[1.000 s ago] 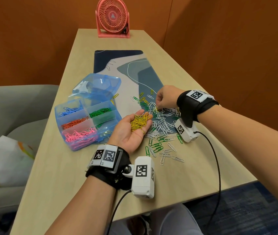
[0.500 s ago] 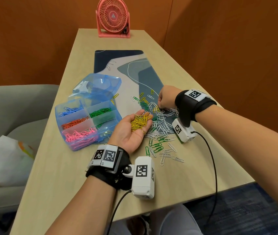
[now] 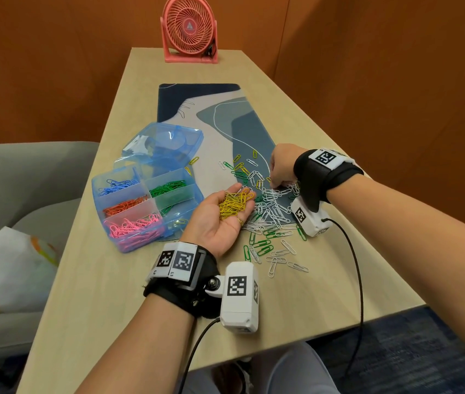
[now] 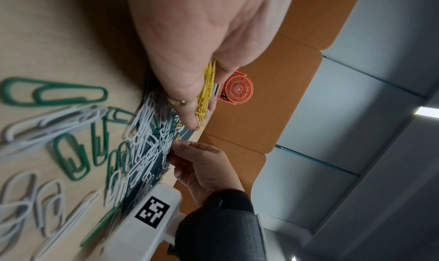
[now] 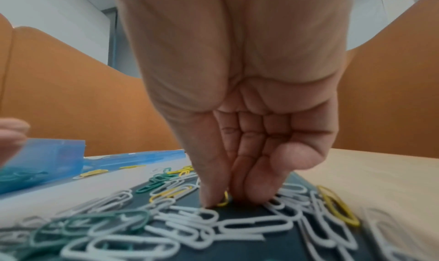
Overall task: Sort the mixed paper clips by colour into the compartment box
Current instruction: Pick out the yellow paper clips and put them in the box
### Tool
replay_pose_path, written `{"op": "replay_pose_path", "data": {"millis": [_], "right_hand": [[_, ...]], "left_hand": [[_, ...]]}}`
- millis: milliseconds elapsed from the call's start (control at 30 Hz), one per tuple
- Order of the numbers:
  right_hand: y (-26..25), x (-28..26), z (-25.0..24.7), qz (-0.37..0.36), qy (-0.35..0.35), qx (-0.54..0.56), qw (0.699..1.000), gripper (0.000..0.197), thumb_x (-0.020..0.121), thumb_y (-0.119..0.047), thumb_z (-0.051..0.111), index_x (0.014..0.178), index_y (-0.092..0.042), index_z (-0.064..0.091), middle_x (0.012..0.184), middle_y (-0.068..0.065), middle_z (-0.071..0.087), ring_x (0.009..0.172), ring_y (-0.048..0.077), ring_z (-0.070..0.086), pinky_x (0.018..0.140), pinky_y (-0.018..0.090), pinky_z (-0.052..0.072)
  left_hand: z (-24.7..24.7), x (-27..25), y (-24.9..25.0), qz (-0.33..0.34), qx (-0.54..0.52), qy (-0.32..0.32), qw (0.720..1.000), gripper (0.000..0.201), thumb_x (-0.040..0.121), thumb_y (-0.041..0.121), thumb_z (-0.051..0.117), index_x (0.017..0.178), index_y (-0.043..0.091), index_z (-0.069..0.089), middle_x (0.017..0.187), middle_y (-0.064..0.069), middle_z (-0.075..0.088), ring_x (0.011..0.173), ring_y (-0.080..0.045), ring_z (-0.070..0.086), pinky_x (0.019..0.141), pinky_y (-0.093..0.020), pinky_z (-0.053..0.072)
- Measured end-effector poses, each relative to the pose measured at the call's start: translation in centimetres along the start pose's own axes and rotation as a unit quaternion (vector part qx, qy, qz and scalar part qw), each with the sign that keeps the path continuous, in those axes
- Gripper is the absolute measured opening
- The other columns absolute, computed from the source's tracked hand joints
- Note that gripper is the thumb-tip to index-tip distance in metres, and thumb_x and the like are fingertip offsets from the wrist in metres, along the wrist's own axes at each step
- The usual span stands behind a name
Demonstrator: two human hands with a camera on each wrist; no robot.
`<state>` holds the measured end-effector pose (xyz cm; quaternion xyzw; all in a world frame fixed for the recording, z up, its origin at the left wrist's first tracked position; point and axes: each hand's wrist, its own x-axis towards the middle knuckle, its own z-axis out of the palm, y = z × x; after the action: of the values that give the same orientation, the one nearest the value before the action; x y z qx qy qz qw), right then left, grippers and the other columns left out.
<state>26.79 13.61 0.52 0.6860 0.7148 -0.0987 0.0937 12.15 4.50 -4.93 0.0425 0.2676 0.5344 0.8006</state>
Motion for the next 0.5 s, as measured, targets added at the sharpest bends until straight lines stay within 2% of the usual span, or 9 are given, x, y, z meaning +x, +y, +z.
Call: {"op": "replay_pose_path", "data": {"millis": [200,300,367,433,500], "right_hand": [[-0.23,-0.07,0.29,0.005,-0.001,-0.003,1.000,0.010,0.075,-0.014,0.069,0.078,-0.005,0.066,0.075,0.011,0.063,0.066,0.024,0.055,0.056,0.024,0.043],[0.02,0.08,0.27,-0.003,-0.003,0.034,0.999,0.015,0.077,-0.014,0.070,0.084,-0.001,0.071,0.083,0.013,0.072,0.071,0.022,0.062,0.071,0.030,0.054],[0.19,0.04,0.12,-0.021,0.003,0.073,0.997,0.017,0.077,-0.011,0.069,0.088,0.002,0.073,0.087,0.014,0.073,0.074,0.021,0.063,0.080,0.033,0.055],[0.19,-0.23,-0.06,-0.046,0.013,0.140,0.989,0.010,0.077,-0.006,0.066,0.084,-0.002,0.071,0.080,0.012,0.070,0.071,0.019,0.060,0.075,0.033,0.054],[0.14,-0.46,-0.09,-0.071,0.029,0.201,0.977,0.008,0.076,-0.005,0.064,0.071,-0.010,0.066,0.070,0.006,0.065,0.064,0.015,0.053,0.067,0.029,0.048]], "left_hand": [[-0.18,0.25,-0.01,0.002,0.001,-0.002,1.000,0.035,0.102,0.014,0.027,0.094,-0.003,0.057,0.098,-0.021,0.059,0.086,-0.032,0.059,0.060,-0.036,0.057],[-0.20,0.25,-0.01,0.000,0.001,-0.002,1.000,0.036,0.102,0.014,0.027,0.094,-0.004,0.057,0.097,-0.021,0.059,0.085,-0.031,0.059,0.059,-0.037,0.057],[-0.20,0.25,-0.01,0.000,0.001,-0.001,1.000,0.036,0.102,0.014,0.027,0.093,-0.003,0.056,0.096,-0.021,0.058,0.084,-0.031,0.059,0.059,-0.036,0.057],[-0.22,0.28,-0.01,0.000,-0.001,-0.001,1.000,0.036,0.102,0.014,0.027,0.094,-0.003,0.057,0.096,-0.021,0.059,0.084,-0.031,0.059,0.061,-0.036,0.057],[-0.21,0.27,-0.01,-0.001,0.001,-0.001,1.000,0.035,0.102,0.014,0.027,0.094,-0.003,0.056,0.096,-0.021,0.059,0.084,-0.031,0.059,0.060,-0.036,0.057]]}}
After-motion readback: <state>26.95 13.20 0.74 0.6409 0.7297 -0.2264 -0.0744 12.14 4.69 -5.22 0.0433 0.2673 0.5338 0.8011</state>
